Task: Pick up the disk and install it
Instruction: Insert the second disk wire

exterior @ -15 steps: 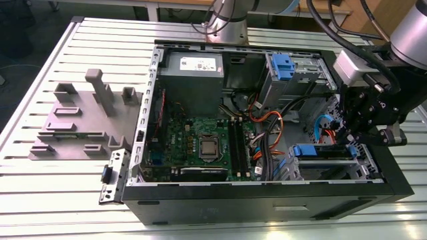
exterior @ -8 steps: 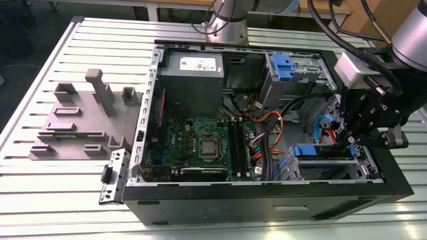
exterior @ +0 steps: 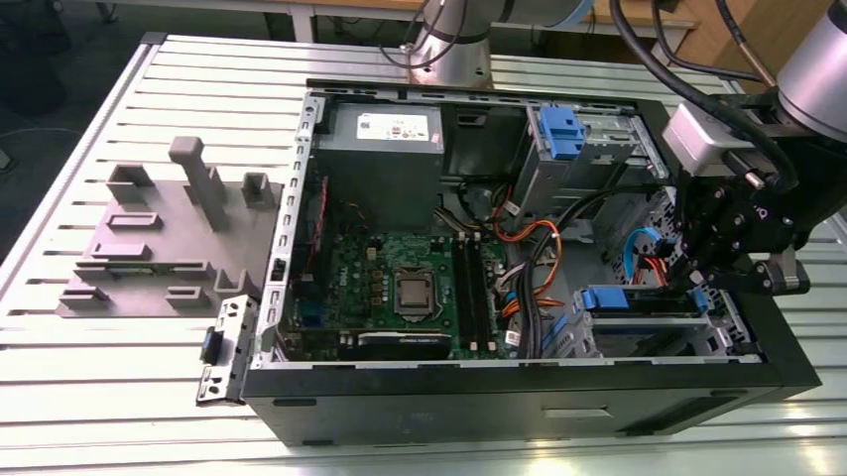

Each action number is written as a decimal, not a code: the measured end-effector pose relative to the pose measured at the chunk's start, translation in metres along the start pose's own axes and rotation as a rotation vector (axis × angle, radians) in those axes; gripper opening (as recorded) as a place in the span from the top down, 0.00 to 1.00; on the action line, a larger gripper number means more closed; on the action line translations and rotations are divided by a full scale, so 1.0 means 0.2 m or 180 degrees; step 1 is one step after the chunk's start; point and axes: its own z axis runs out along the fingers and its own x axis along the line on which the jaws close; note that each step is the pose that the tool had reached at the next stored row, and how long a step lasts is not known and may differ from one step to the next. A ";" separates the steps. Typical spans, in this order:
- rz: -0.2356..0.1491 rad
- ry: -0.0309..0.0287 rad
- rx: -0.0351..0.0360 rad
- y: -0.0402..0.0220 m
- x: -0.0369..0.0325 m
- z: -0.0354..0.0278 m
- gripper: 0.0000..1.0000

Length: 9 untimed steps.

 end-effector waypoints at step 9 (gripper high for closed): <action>0.0000 0.0000 0.0000 0.067 -0.003 -0.001 0.84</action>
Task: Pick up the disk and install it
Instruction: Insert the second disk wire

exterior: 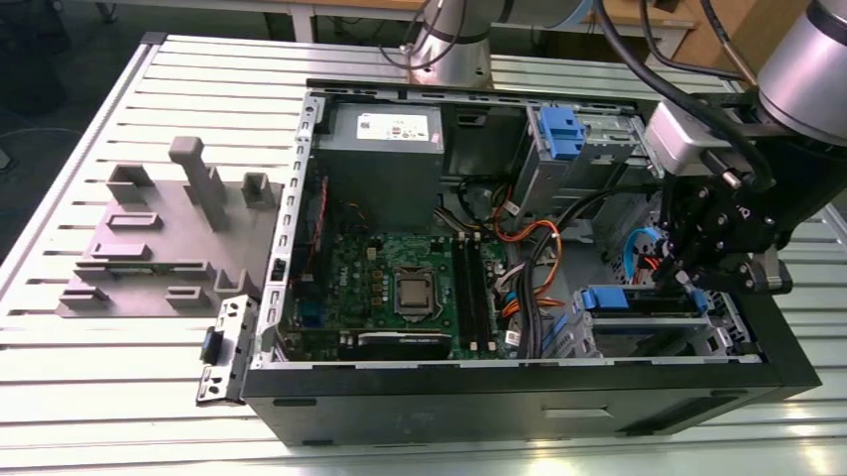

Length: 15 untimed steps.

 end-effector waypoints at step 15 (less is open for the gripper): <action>0.0000 -0.0001 0.0000 0.031 -0.003 -0.041 0.84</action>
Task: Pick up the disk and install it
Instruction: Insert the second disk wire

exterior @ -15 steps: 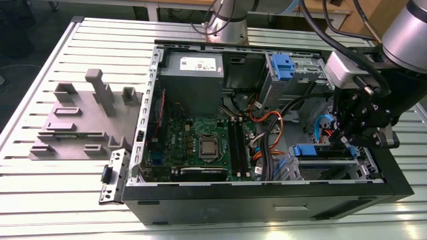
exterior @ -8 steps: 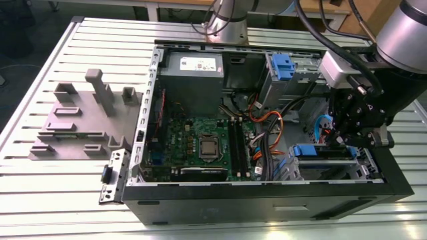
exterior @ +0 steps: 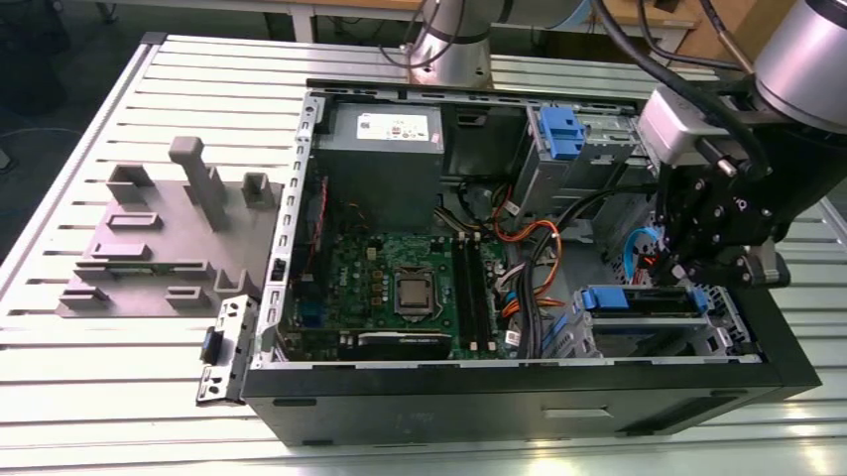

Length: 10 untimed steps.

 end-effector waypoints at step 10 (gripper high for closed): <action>0.0000 0.0004 0.0000 -0.002 -0.015 -0.089 0.84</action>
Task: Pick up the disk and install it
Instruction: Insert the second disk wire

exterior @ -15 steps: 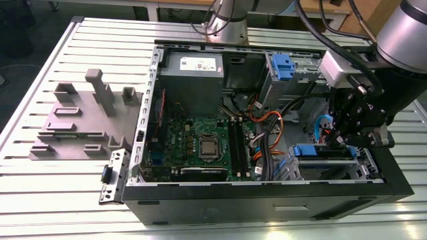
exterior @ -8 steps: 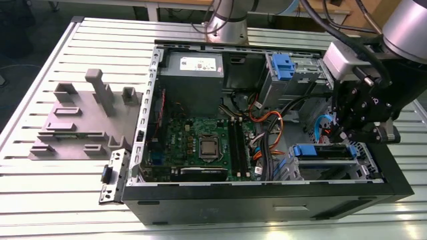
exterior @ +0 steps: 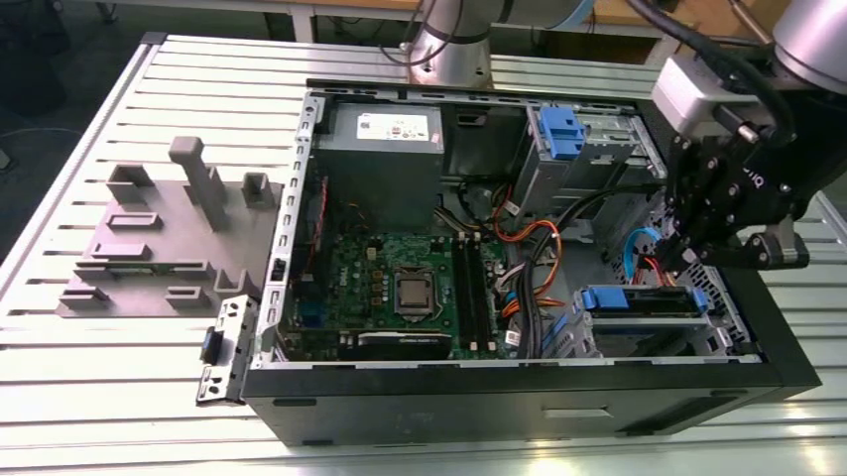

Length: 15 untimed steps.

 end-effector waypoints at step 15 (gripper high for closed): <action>-0.0002 0.0074 -0.0011 -0.009 -0.123 -0.054 0.84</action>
